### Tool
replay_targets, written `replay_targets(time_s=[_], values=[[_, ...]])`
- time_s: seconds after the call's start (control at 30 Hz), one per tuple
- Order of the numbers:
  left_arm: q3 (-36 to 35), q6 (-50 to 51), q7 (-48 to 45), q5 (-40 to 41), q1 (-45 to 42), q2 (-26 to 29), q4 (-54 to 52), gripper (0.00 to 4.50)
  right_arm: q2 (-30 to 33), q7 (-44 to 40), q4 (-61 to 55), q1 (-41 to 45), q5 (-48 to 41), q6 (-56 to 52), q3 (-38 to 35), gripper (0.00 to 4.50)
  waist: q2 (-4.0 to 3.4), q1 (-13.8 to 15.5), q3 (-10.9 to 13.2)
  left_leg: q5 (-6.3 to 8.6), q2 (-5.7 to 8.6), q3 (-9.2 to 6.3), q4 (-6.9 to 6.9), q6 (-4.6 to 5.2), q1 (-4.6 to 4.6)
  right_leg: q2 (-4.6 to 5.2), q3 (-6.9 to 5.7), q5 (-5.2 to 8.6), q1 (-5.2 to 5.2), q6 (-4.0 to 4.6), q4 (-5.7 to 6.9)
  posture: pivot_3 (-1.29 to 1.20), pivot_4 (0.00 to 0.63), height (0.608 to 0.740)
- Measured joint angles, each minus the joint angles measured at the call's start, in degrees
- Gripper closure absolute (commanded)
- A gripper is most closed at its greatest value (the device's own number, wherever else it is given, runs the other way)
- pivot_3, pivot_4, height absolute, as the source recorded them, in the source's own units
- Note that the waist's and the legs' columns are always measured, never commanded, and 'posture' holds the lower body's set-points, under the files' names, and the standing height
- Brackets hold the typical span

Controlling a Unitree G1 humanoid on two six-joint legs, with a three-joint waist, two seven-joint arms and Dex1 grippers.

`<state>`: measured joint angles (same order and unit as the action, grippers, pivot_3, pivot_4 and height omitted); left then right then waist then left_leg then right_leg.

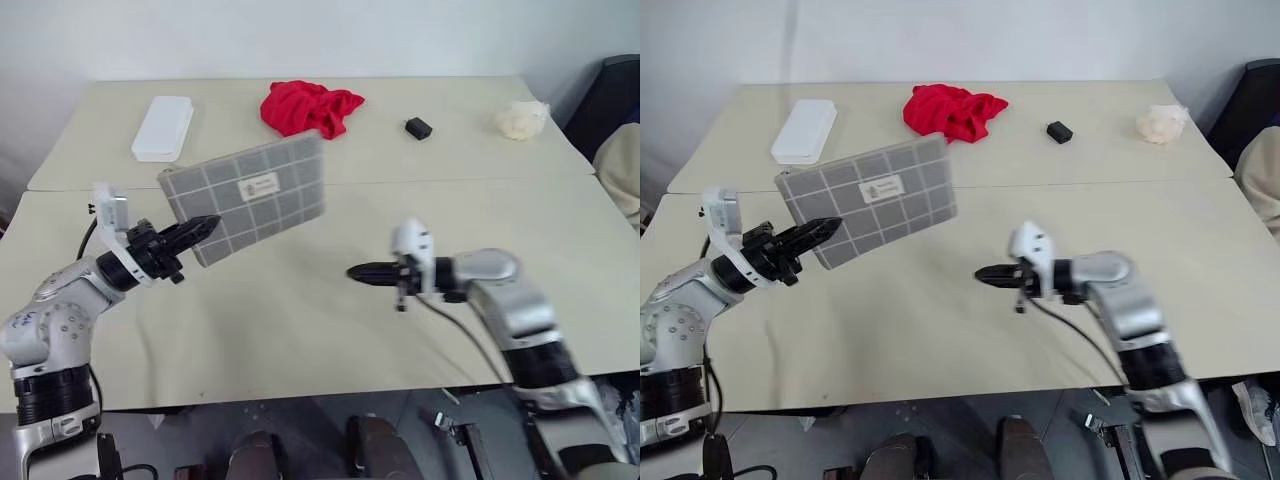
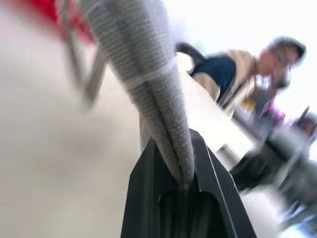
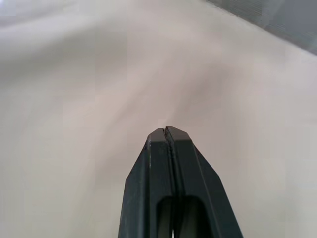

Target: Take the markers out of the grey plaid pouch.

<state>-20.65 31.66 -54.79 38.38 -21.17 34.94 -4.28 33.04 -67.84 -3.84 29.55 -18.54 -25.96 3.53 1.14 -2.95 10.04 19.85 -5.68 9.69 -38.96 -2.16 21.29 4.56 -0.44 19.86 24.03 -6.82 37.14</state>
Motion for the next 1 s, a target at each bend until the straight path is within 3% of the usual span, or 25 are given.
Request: replay_targets(time_s=[0.07, 0.17, 0.33, 0.47, 0.57, 0.77, 1.0], values=[[4.9, -12.3, -3.1, -6.9, 0.8, -0.4, 0.3, 4.49, 3.5, -1.3, -3.1, -1.9, -4.3, -4.6, -3.2, 4.5, 0.01, 0.4, 0.0, 0.0, -0.01, 0.02, 0.01, 0.0, 0.0, -0.03, 0.0, 0.0, -0.01, 0.0, -0.08, 0.0, 0.15, 0.74], [10.2, -31.2, -4.9, -16.2, 0.0, -3.5, 4.3, 4.5, 6.5, -0.8, -5.3, -3.3, -10.6, -12.5, -7.4, 3.89, -0.01, 0.4, 0.0, 0.03, -0.04, 0.17, -0.02, 0.06, -0.02, -0.03, 0.06, -0.03, 0.0, -0.06, -0.14, 0.0, 0.15, 0.74], [15.9, -65.8, -3.4, -31.0, -3.4, -5.4, 18.0, 4.5, 12.6, 1.5, -9.3, -0.3, -25.3, -32.1, -14.1, 2.28, -0.05, 1.1, 0.1, 0.13, -0.06, 0.25, -0.11, 0.24, 0.01, 0.01, 0.2, -0.1, 0.08, -0.14, -0.15, 0.0, 0.15, 0.74], [17.3, -79.9, 3.7, -39.3, -8.7, -5.9, 27.4, 4.5, 13.0, 6.0, -12.2, 6.8, -37.0, -45.6, -15.4, 0.93, -0.03, 1.4, 0.1, 0.17, -0.08, 0.25, -0.17, 0.32, 0.06, 0.03, 0.21, -0.17, 0.14, -0.14, -0.09, 0.0, 0.15, 0.74], [17.6, -85.4, 9.1, -45.2, -12.3, -4.9, 32.5, 4.5, 8.6, 13.4, -11.4, 11.9, -39.2, -50.1, -15.1, 0.03, -0.03, 1.3, 0.1, 0.18, -0.08, 0.37, -0.21, 0.34, 0.16, 0.05, 0.21, -0.19, 0.3, -0.15, -0.01, 0.0, 0.15, 0.74], [20.6, -93.2, 19.2, -57.0, -15.0, -3.0, 36.6, 4.5, -5.3, 30.1, -4.7, 20.4, -39.2, -58.6, -15.0, 0.03, -0.04, 1.2, 0.1, 0.15, -0.11, 0.59, -0.23, 0.34, 0.34, 0.05, 0.12, -0.18, 0.68, -0.13, 0.48, 0.0, 0.15, 0.74], [23.5, -94.2, 27.3, -64.1, -15.7, -0.9, 38.2, 4.5, -14.2, 40.0, 1.9, 25.0, -36.6, -63.5, -15.0, 0.03, -0.04, 1.2, 0.1, 0.15, -0.12, 0.63, -0.29, 0.34, 0.63, 0.06, 0.01, -0.18, 0.96, -0.13, 0.55, 0.0, 0.15, 0.74]])
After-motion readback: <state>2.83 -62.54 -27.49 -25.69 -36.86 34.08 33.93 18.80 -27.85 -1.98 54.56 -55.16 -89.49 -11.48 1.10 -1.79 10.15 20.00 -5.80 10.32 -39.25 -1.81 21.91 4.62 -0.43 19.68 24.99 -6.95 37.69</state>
